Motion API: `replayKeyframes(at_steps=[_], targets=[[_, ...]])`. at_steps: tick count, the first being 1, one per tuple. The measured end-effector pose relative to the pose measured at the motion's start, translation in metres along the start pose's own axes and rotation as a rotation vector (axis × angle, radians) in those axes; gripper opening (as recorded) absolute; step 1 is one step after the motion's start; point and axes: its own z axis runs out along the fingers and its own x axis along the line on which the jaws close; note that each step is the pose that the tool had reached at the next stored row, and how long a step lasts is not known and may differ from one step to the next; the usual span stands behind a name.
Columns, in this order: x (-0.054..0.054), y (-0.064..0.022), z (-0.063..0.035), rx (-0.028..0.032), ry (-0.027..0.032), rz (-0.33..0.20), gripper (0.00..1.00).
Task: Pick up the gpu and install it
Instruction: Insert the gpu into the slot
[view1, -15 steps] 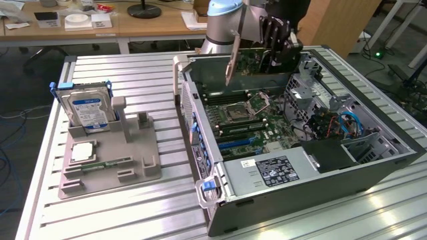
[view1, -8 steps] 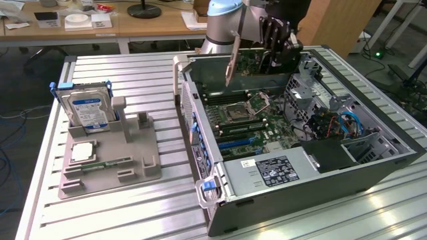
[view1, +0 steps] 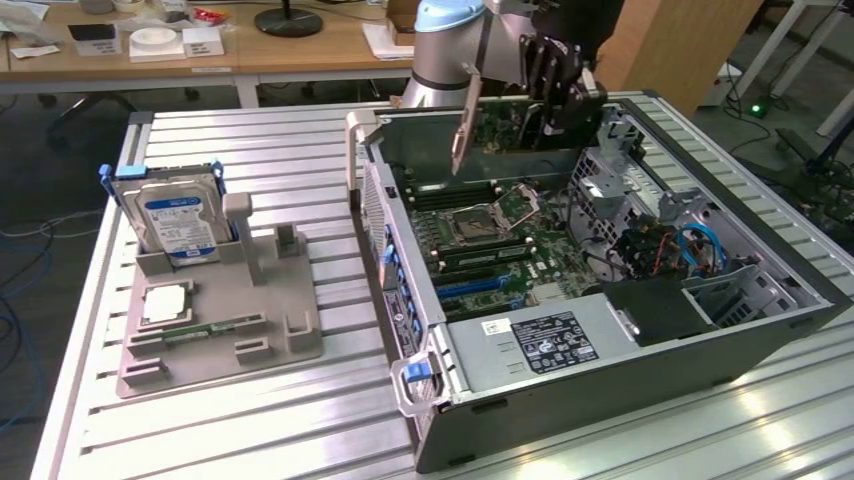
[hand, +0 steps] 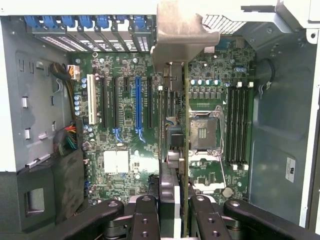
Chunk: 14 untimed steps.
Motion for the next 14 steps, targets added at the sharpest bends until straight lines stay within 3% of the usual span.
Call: replayKeyframes(at_steps=[14], targets=[[0.0072,0.0000,0.0008,0.0002,0.0011,0.000,0.28]])
